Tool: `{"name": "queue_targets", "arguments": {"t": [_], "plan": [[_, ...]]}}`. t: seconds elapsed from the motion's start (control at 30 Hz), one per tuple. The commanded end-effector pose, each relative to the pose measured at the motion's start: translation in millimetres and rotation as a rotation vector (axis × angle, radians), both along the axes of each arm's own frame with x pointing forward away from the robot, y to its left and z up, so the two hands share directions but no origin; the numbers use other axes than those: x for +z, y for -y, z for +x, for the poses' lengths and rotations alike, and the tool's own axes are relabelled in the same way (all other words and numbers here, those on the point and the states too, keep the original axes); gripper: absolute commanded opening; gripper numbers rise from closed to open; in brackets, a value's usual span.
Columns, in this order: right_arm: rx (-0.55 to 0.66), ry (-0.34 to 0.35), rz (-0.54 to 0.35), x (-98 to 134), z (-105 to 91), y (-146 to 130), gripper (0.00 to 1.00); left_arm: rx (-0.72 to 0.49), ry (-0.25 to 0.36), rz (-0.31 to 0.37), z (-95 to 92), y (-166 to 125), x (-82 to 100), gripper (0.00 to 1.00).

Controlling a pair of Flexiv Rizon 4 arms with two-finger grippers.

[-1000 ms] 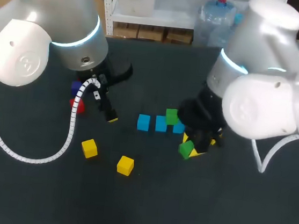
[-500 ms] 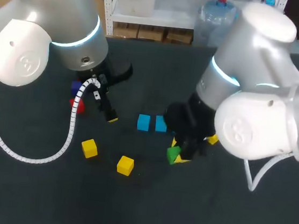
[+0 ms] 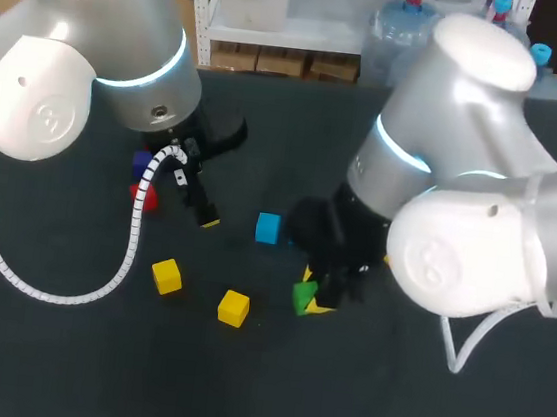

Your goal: Place the blue cubes, place green cubes on the blue cubes, place the yellow cubes on the green cubes, then place the red cubes on the yellow cubes, and place purple cube on the red cubes.

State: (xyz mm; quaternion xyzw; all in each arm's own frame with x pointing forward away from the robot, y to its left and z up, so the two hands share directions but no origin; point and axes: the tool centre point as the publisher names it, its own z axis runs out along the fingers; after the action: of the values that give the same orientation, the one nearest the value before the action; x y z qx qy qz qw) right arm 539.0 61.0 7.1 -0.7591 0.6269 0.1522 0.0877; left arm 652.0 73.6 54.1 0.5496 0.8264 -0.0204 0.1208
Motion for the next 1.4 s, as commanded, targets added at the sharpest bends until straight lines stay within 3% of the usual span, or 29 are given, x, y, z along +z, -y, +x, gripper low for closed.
{"name": "queue_targets", "arguments": {"t": [0.03, 0.47, 0.53, 0.67, 0.7, 0.73, 0.77, 1.0, 1.17, 1.4], "plan": [[0.008, -0.02, 0.002, -5.6, 7.3, -9.7, 0.0, -0.003, -0.001, -0.003, 0.3, -0.9, -0.2, 1.0], [0.037, -0.061, 0.019, -10.0, 12.7, -27.5, 0.0, -0.003, -0.001, -0.003, 0.3, -0.9, -0.2, 1.0], [0.04, -0.065, 0.02, -10.6, 12.7, -28.0, 0.21, -0.003, -0.001, -0.003, 0.3, -0.9, -0.2, 1.0], [0.042, -0.066, 0.021, -10.9, 12.6, -28.0, 0.47, -0.003, -0.001, -0.003, 0.3, -0.9, -0.2, 1.0], [0.042, -0.066, 0.021, -11.1, 12.5, -28.0, 0.63, -0.003, -0.001, -0.003, 0.3, -0.9, -0.2, 1.0], [0.042, -0.066, 0.021, -11.4, 12.4, -27.8, 0.95, -0.003, -0.001, -0.003, 0.3, -0.9, -0.2, 1.0], [0.042, -0.067, 0.022, -11.8, 12.3, -27.6, 1.0, -0.003, -0.001, -0.003, 0.3, -0.9, -0.2, 1.0], [0.036, -0.048, 0.026, -8.7, 15.1, -23.5, 1.0, -0.003, -0.001, -0.003, 0.3, -0.9, -0.2, 1.0], [-0.014, 0.036, 0.034, 13.1, 29.5, -1.4, 1.0, -0.003, -0.001, -0.003, 0.3, -0.9, -0.2, 1.0], [-0.095, 0.101, 0.031, 31.5, 46.4, 37.7, 1.0, -0.003, -0.001, -0.003, 0.3, -0.9, -0.2, 1.0]]}}
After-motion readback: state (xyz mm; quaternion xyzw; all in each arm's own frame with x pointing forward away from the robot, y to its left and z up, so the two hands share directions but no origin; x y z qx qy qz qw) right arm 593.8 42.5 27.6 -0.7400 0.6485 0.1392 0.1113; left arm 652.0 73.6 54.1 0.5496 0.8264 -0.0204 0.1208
